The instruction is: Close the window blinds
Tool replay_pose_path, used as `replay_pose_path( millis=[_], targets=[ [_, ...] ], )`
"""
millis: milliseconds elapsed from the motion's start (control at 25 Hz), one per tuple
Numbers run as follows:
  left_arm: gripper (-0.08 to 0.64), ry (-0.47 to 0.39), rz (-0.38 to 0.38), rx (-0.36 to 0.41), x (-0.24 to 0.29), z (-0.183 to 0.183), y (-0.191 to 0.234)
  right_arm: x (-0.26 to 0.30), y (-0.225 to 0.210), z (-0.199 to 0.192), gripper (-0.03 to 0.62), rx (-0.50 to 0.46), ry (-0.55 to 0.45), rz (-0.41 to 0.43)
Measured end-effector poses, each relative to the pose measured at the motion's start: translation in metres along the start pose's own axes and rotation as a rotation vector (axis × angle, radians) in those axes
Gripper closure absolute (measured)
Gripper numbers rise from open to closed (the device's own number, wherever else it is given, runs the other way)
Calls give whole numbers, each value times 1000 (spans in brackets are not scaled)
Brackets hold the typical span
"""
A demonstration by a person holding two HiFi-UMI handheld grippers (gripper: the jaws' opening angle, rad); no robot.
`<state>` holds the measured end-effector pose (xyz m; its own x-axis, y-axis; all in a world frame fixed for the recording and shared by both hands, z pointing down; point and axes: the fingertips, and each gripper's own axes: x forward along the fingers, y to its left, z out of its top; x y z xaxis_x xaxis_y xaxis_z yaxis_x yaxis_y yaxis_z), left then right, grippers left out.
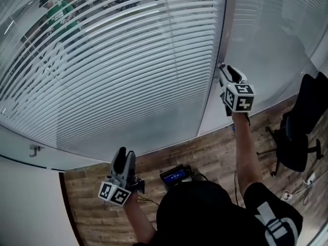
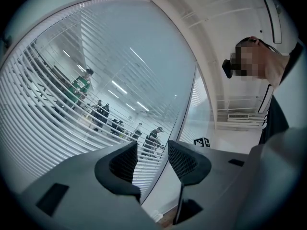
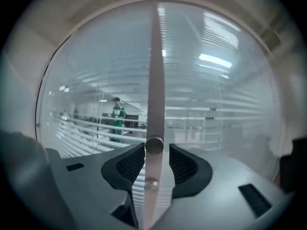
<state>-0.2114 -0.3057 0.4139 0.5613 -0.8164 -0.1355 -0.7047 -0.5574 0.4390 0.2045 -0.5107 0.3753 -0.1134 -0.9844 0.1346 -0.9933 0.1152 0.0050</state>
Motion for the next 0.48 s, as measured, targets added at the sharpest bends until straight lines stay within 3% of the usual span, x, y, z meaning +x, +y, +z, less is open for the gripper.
replay_pose_path(
  millis=[80, 240, 360, 480],
  targets=[
    [362, 3, -2, 0, 1, -1, -1, -3, 6, 4, 448, -194, 11, -41],
    [362, 9, -7, -3, 4, -3, -5, 1, 11, 9, 448, -333, 27, -67],
    [362, 11, -6, -4, 4, -5, -6, 4, 6, 8, 448, -390, 50, -100],
    [362, 9, 0, -6, 1, -4, -4, 3, 4, 6, 466, -317, 45, -86]
  ],
)
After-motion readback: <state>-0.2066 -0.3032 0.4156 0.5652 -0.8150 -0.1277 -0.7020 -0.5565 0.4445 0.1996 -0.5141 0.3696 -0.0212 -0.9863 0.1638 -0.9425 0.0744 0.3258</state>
